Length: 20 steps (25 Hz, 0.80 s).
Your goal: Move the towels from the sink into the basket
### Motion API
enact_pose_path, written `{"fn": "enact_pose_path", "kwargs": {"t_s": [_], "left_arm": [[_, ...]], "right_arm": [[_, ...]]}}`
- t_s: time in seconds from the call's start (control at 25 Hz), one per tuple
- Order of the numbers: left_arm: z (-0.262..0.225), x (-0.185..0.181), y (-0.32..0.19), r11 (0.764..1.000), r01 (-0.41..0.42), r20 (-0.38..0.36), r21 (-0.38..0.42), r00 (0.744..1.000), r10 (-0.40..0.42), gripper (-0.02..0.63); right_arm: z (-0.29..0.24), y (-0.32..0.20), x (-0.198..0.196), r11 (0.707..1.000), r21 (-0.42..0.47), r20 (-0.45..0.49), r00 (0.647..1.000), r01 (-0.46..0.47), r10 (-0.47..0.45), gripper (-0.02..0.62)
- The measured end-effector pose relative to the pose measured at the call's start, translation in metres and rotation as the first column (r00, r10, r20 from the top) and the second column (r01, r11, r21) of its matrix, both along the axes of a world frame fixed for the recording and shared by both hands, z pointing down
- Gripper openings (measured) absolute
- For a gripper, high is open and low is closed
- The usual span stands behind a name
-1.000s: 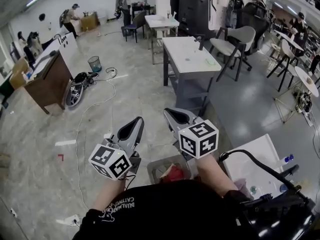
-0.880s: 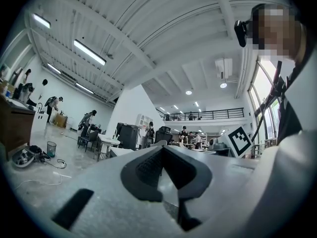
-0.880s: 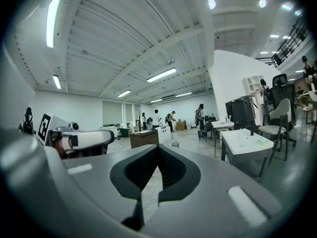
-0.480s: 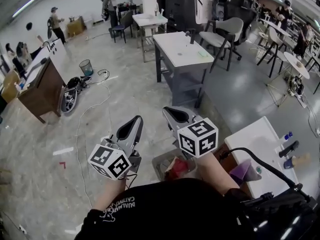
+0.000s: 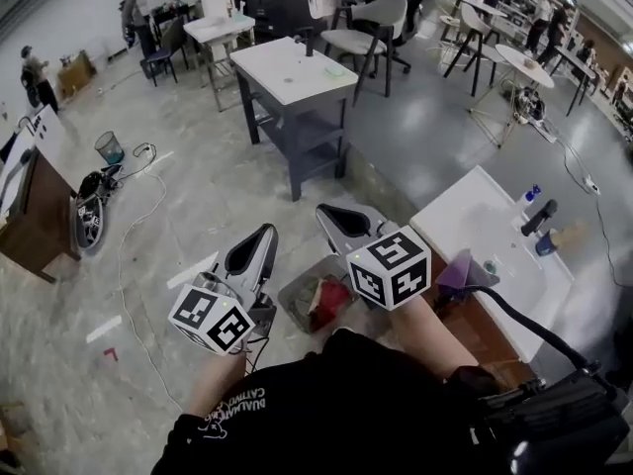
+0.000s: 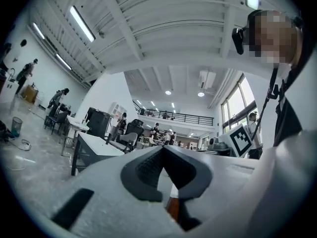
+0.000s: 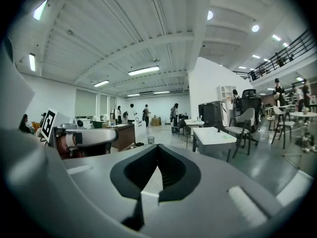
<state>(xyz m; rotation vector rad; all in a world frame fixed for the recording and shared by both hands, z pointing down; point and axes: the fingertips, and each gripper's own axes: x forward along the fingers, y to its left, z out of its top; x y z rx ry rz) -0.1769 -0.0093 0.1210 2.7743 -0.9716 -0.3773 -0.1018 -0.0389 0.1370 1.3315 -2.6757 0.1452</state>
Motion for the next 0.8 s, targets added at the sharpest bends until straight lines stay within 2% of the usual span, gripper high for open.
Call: {"fn": "enact_pose_path", "kwargs": {"t_s": [0.2,0.4,0.6,0.8], "left_arm": [[0.027,0.044,0.007,0.991,-0.121,-0.022,-0.049,0.993,0.12,0.003],[0.037,0.08,0.023,0.972,-0.219,-0.028,-0.087,0.976,0.217,0.003],[0.045,0.112,0.032,0.96,-0.26,-0.02,-0.105,0.966,0.259,0.003],[0.059,0.146,0.035,0.957,-0.254,-0.008,-0.142,0.967,0.255,0.003]], "right_arm": [[0.037,0.021,0.049,0.989,-0.062,-0.056,0.99,-0.134,0.13,0.005],[0.054,0.047,0.09,0.965,-0.121,-0.053,0.972,-0.233,0.228,0.005],[0.066,0.063,0.129,0.946,-0.142,-0.046,0.956,-0.293,0.289,0.005],[0.081,0.077,0.172,0.933,-0.183,-0.017,0.95,-0.31,0.313,0.005]]}}
